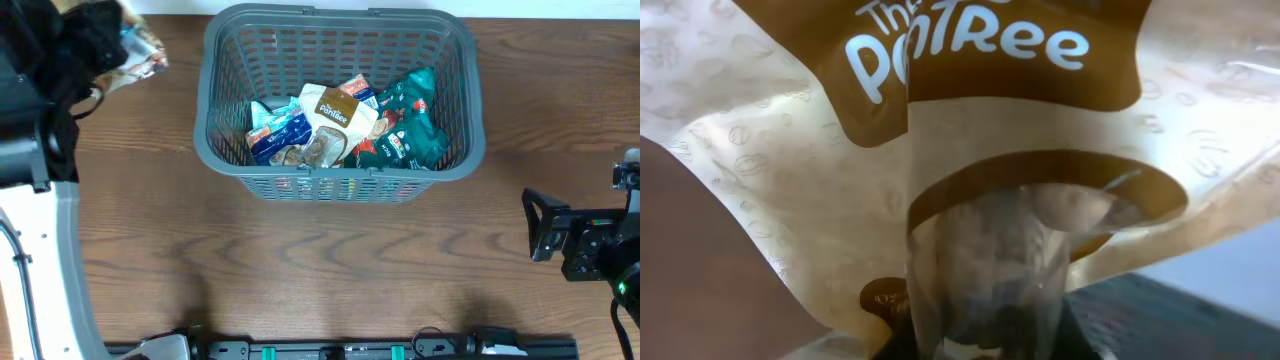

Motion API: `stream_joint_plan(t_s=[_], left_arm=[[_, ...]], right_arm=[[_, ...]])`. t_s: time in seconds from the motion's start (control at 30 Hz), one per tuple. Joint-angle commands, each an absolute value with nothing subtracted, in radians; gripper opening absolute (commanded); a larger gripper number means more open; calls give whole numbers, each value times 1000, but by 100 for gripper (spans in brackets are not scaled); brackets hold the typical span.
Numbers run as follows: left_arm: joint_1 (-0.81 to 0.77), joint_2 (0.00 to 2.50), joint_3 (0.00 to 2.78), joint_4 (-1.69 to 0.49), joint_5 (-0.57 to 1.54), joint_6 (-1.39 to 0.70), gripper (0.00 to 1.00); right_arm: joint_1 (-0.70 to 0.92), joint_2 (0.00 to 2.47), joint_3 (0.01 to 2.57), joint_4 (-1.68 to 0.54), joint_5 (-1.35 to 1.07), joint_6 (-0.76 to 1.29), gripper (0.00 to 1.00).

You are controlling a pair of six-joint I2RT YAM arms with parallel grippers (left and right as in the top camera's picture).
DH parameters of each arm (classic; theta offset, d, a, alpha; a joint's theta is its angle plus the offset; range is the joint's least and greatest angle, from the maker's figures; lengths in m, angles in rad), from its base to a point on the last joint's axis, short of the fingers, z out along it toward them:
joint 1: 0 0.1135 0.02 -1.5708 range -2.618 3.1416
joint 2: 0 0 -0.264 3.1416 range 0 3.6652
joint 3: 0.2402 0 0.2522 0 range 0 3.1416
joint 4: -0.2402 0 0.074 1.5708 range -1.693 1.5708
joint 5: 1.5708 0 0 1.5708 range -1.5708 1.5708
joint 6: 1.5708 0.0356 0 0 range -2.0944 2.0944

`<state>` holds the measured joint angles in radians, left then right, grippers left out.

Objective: Pack container
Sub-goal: 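Lift the PanTree bag with the left gripper over the basket, then lower the PanTree bag into the basket's left side with the left gripper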

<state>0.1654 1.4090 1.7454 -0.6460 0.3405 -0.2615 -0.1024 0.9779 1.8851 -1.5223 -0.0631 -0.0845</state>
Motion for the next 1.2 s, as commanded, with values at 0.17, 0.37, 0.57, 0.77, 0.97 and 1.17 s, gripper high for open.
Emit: stream_joint_plan(t_s=[0.17, 0.37, 0.57, 0.77, 0.97, 1.17], left_arm=[[25, 1432, 1766, -618, 509, -85, 6], [-98, 1472, 1766, -588, 509, -74, 6], [-212, 1524, 1766, -588, 509, -70, 6], [-288, 1584, 1766, -597, 509, -70, 6], [-305, 1649, 1766, -648, 493, -72, 6], [-305, 1723, 1765, -768, 426, -72, 6]], right_arm=[[-108, 979, 1890, -1523, -60, -94, 99], [-108, 979, 1890, -1523, -60, -94, 99], [-108, 979, 1890, -1523, -60, -94, 99], [-108, 979, 1890, -1523, -60, -94, 99], [-108, 979, 1890, -1523, -60, -94, 99], [-108, 979, 1890, -1523, -60, -94, 99]])
